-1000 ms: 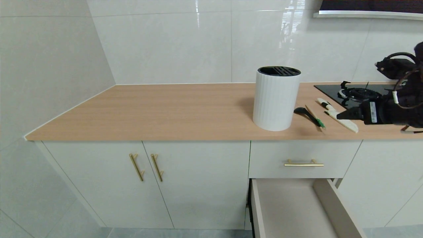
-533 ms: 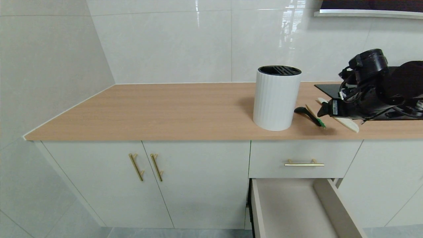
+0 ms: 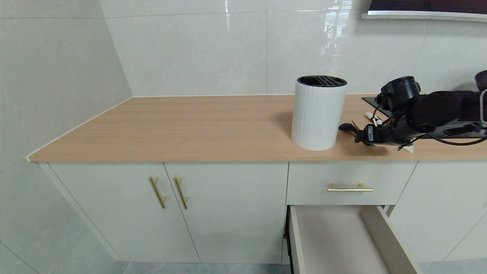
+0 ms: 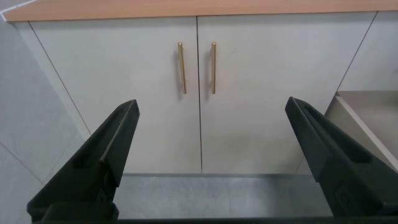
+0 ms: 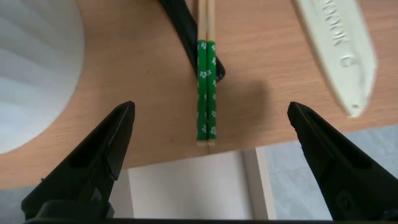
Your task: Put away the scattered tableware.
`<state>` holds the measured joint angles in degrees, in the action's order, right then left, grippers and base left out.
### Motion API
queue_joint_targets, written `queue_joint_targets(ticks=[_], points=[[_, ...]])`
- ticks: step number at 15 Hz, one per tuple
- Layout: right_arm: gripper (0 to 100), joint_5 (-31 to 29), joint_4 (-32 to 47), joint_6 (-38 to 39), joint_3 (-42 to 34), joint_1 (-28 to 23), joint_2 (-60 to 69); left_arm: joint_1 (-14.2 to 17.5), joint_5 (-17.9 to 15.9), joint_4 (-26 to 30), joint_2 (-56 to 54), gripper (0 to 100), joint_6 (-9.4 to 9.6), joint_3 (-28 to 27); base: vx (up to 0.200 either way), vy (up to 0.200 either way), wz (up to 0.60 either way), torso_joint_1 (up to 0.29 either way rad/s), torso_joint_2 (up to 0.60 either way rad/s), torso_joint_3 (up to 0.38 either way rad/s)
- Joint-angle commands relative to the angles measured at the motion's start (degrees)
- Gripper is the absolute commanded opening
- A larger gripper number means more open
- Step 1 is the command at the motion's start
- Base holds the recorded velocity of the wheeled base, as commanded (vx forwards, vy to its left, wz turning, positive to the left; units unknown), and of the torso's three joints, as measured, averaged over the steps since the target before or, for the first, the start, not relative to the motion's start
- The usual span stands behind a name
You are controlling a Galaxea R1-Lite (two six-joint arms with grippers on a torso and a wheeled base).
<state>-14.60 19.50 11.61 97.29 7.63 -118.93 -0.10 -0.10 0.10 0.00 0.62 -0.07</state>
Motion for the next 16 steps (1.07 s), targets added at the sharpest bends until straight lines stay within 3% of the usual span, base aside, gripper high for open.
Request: queue_joint_targets(ticks=[1, 8, 9, 16], points=[[100, 0.01, -0.43, 0.0, 0.09, -0.07, -1.13, 0.01, 0.01, -0.01, 0.09, 100, -0.01, 0.07, 0.0, 0.0, 0.0, 0.0, 0.0, 0.0], [100, -0.16, -2.01, 0.0, 0.09, -0.16, -2.53, 0.01, 0.01, -0.01, 0.09, 100, -0.01, 0.07, 0.0, 0.0, 0.0, 0.0, 0.0, 0.0], [0, -0.07, -2.01, 0.0, 0.35, -0.16, -2.62, 0.01, 0.01, -0.01, 0.09, 100, -0.01, -0.01, 0.0, 0.0, 0.0, 0.0, 0.0, 0.0], [0, -0.86, -1.84, 0.35, 0.35, -0.95, -0.69, 0.01, 0.01, -0.01, 0.09, 100, 0.08, 0.07, 0.0, 0.0, 0.0, 0.0, 0.0, 0.0]])
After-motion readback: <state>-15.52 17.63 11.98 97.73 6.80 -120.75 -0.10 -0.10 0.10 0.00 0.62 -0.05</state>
